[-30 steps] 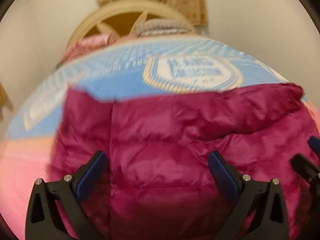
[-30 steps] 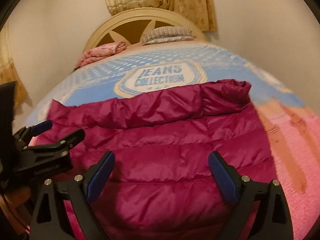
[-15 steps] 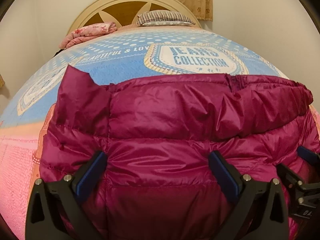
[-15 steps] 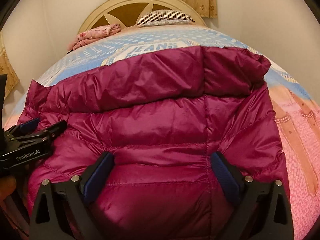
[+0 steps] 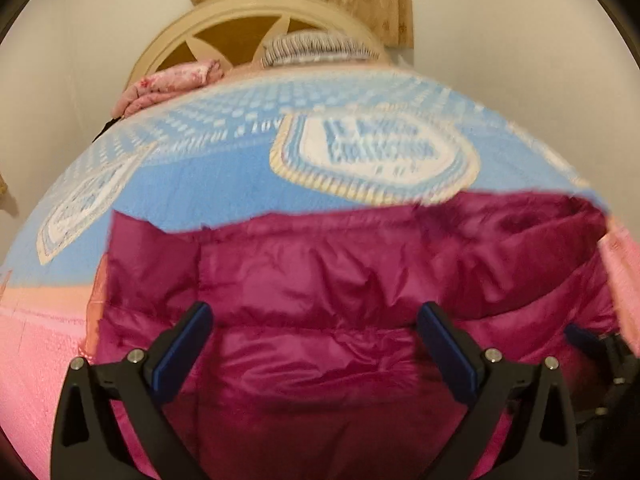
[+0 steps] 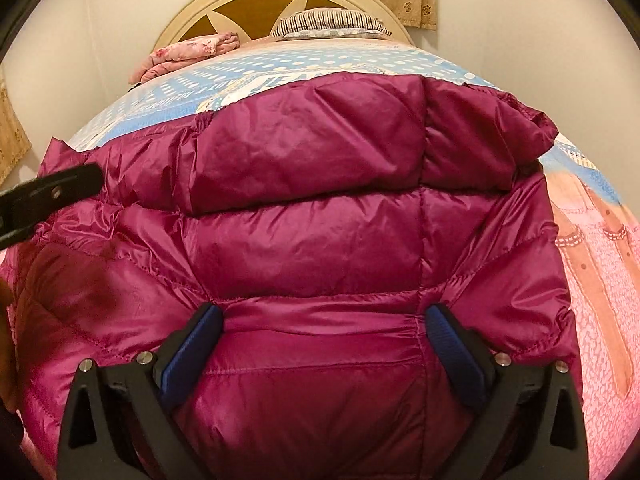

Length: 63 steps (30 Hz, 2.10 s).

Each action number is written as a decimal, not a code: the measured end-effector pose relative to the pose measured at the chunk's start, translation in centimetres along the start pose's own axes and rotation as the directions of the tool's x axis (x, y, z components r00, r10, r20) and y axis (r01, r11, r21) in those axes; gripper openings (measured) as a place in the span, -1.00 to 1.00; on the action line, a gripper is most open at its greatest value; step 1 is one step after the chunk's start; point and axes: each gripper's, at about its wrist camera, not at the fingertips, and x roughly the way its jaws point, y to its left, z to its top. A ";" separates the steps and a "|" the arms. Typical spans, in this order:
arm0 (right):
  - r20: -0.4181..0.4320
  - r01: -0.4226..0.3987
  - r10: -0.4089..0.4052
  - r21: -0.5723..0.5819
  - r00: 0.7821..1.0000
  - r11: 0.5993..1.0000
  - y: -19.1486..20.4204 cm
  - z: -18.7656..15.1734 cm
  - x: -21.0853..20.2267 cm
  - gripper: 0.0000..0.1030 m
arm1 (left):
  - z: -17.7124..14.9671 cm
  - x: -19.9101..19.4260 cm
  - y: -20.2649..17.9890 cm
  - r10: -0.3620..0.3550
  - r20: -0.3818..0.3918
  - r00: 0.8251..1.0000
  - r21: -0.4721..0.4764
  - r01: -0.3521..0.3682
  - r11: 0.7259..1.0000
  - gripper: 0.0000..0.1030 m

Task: Fold large clothes

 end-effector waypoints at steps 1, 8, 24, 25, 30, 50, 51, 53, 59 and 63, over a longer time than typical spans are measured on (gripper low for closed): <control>0.001 -0.001 0.001 0.001 1.000 1.000 0.0 0.0 0.0 0.97 | -0.6 1.3 0.2 0.018 -0.032 0.999 -0.013 -0.018 1.000 1.00; 0.007 0.001 -0.001 -0.004 1.000 1.000 -0.1 -0.5 -0.4 0.98 | -1.8 2.5 0.3 0.030 -0.035 0.999 -0.022 -0.031 0.999 1.00; 0.006 0.008 -0.008 -0.009 1.000 1.000 0.4 -0.8 -0.7 0.98 | -1.9 3.4 0.3 0.027 -0.062 0.998 -0.018 -0.028 0.999 1.00; 0.003 0.010 -0.010 -0.011 1.000 1.000 0.5 -0.8 -0.7 0.98 | -1.9 3.4 0.3 0.027 -0.064 0.998 -0.018 -0.028 0.999 1.00; -0.003 0.012 -0.012 -0.017 1.000 1.000 0.5 -0.4 -0.4 0.98 | -1.8 3.5 0.2 0.024 -0.066 0.998 -0.020 -0.025 0.999 1.00; -0.048 0.047 -0.044 0.059 0.998 0.997 -0.1 6.6 3.8 0.98 | -1.7 3.8 0.2 0.020 -0.065 0.998 -0.031 -0.022 0.999 1.00; -0.048 0.056 -0.053 0.051 0.997 0.997 0.0 6.6 4.0 0.98 | -1.7 3.8 0.4 0.021 -0.072 0.997 -0.028 -0.023 0.999 1.00; -0.040 0.061 -0.059 0.038 0.997 0.997 0.3 6.6 4.4 0.98 | -1.7 3.8 0.3 0.023 -0.072 0.997 -0.028 -0.025 0.999 1.00; -0.040 0.076 -0.075 0.026 0.996 0.997 0.2 6.3 5.3 0.98 | -1.8 3.7 0.3 0.031 -0.071 0.997 -0.026 -0.032 0.999 1.00; -0.044 0.080 -0.079 0.020 0.996 0.997 0.3 6.0 5.2 0.98 | -1.8 3.7 0.4 0.030 -0.068 0.997 -0.028 -0.032 0.999 1.00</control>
